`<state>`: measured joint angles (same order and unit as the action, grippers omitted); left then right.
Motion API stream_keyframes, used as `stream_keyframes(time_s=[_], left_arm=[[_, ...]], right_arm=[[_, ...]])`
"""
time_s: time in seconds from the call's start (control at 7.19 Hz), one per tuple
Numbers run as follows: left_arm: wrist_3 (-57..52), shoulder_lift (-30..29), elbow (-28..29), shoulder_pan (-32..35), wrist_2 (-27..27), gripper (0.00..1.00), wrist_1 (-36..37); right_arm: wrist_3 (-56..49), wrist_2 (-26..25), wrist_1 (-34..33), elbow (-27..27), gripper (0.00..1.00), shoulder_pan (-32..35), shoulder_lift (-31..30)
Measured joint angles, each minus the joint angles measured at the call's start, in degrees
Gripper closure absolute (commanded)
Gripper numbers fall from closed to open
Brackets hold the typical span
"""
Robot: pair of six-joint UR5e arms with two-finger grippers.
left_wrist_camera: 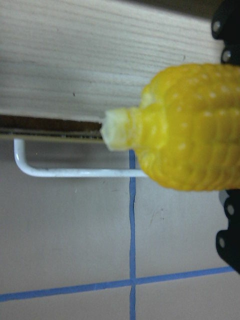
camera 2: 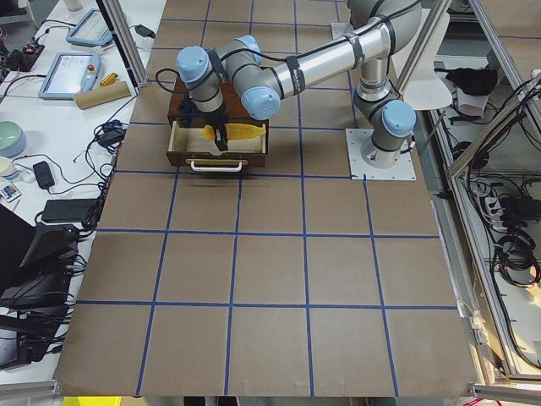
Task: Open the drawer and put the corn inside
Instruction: 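Lower the corn into the open drawer and open the left gripper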
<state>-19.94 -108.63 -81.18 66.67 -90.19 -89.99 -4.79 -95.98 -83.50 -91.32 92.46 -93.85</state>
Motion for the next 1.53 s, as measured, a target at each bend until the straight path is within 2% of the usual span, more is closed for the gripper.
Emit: stream_keyframes(time_s=[0.14, 0.28, 1.11, 1.53], left_arm=[[1.6, 0.1, -0.9, 1.1, 0.0, 0.67, 0.7], [2.3, 0.0, -1.5, 1.6, -0.1, 0.01, 1.6], [3.0, 0.2, -1.6, 2.0, 0.0, 0.0, 2.3], [6.9, 6.0, -1.1, 5.9, 0.7, 0.0, 1.7]], right_arm=[[0.0, 0.0, 0.0, 0.0, 0.0, 0.0, 0.0], [0.0, 0.0, 0.0, 0.0, 0.0, 0.0, 0.0], [0.0, -0.1, 0.0, 0.0, 0.0, 0.0, 0.0], [0.0, -0.1, 0.0, 0.0, 0.0, 0.0, 0.1]])
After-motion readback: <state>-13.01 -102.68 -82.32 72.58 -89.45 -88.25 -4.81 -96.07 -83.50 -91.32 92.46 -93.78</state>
